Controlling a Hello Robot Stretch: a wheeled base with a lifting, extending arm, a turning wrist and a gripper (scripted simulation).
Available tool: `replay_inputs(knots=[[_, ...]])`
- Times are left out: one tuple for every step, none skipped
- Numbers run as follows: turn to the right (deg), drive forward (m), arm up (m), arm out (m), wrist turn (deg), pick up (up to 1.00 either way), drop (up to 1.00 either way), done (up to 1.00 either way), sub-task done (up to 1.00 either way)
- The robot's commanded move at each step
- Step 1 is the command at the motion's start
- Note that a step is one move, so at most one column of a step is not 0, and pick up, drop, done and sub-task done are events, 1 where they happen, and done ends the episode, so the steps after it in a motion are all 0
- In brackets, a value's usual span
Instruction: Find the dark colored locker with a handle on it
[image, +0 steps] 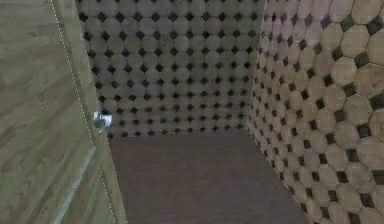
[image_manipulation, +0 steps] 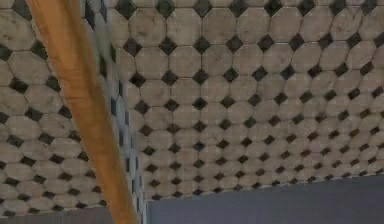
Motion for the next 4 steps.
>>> replay_inputs(knots=[[0.0, 0.9, 0.0, 0.0, 0.0, 0.0, 0.0, 0.0, 0.0], [45.0, 0.0, 0.0, 0.0, 0.0, 0.0, 0.0, 0.0, 0.0], [0.0, 0.4, 0.0, 0.0, 0.0, 0.0, 0.0, 0.0, 0.0], [-45.0, 0.0, 0.0, 0.0, 0.0, 0.0, 0.0, 0.0, 0.0]])
